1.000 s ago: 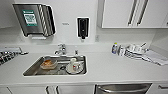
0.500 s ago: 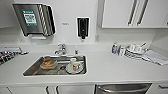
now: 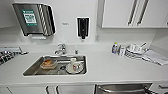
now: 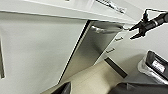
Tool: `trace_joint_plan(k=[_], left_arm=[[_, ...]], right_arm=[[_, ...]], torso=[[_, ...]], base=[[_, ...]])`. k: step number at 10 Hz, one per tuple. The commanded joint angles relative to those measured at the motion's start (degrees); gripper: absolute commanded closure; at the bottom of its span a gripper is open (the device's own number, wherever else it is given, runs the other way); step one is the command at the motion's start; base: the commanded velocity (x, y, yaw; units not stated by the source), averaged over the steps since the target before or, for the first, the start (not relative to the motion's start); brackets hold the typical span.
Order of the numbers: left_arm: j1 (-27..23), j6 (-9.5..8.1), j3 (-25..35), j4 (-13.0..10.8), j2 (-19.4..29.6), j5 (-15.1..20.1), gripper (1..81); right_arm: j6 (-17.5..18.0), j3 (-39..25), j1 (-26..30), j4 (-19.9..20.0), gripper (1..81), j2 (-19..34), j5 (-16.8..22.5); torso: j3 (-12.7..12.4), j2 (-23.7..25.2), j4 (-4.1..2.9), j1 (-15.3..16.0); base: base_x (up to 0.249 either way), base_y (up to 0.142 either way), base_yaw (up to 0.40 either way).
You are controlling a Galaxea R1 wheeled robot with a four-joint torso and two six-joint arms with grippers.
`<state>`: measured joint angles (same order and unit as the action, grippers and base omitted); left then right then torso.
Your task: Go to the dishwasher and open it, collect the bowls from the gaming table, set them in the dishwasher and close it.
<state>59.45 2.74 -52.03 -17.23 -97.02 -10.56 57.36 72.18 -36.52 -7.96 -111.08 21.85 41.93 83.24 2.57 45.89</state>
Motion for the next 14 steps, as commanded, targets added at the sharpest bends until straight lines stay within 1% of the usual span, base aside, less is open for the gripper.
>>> trace_joint_plan(k=[1, 2, 4, 5, 6, 7, 9, 11, 12, 14], left_arm=[[-4.4, -0.11, 1.3, -1.2, 1.4, 0.1, 1.0], [-4.4, -0.11, 1.2, -1.3, 0.7, 0.0, 1.0], [-4.4, -0.11, 0.7, -1.3, 0.2, 0.4, 1.0], [-4.4, -0.11, 0.4, -1.3, 0.2, 0.4, 1.0], [-4.4, -0.11, 0.3, -1.3, 0.2, 0.4, 1.0], [-4.4, -0.11, 0.3, -1.3, 0.1, 0.4, 1.0], [-4.4, -0.11, 0.3, -1.4, 0.1, 0.4, 1.0], [-4.4, -0.02, 0.3, -1.5, 0.0, 0.4, 1.0], [-4.4, -0.02, 0.5, -1.5, 0.0, 0.4, 1.0], [-4.4, -0.02, 0.6, -1.5, 0.0, 0.4, 1.0]], right_arm=[[6.7, 5.0, 9.0, 0.7, 1.0, -1.3, 5.7], [9.0, 7.6, 9.9, 0.4, 1.0, -3.1, 7.7], [12.2, 12.0, 11.6, 0.8, 1.0, -5.2, 7.9], [15.7, 13.7, 12.2, 0.9, 1.0, -5.8, 8.1], [17.3, 14.6, 12.8, 0.9, 1.0, -5.8, 8.7], [17.5, 15.1, 13.5, 1.0, 1.0, -6.1, 9.3], [19.9, 17.2, 14.2, 1.5, 1.0, -6.8, 9.8], [22.2, 20.1, 14.3, 1.8, 1.0, -8.6, 10.1], [23.0, 22.1, 14.2, 1.8, 1.0, -10.1, 10.3], [23.0, 27.2, 13.5, 2.0, 1.0, -13.8, 11.8]], torso=[[0.0, 0.0, 0.0, 0.0], [0.0, 0.0, 0.0, 0.0], [0.0, 0.0, 0.0, 0.0], [0.0, 0.0, 0.0, 0.0], [0.0, 0.0, 0.0, 0.0], [0.0, 0.0, 0.0, 0.0], [0.0, 0.0, 0.0, 0.0], [0.0, 0.0, 0.0, 0.0], [0.0, 0.0, 0.0, 0.0], [0.0, 0.0, 0.0, 0.0]], base=[[0.0, 0.0, 0.0], [0.0, 0.0, 0.0], [0.0, 0.0, 0.0], [0.0, 0.0, 0.0], [0.0, 0.0, 0.0], [0.0, 0.0, 0.0], [0.0, 0.0, 0.0], [0.0, 0.0, 0.0], [0.0, 0.0, 0.0], [0.0, 0.0, 0.0]])
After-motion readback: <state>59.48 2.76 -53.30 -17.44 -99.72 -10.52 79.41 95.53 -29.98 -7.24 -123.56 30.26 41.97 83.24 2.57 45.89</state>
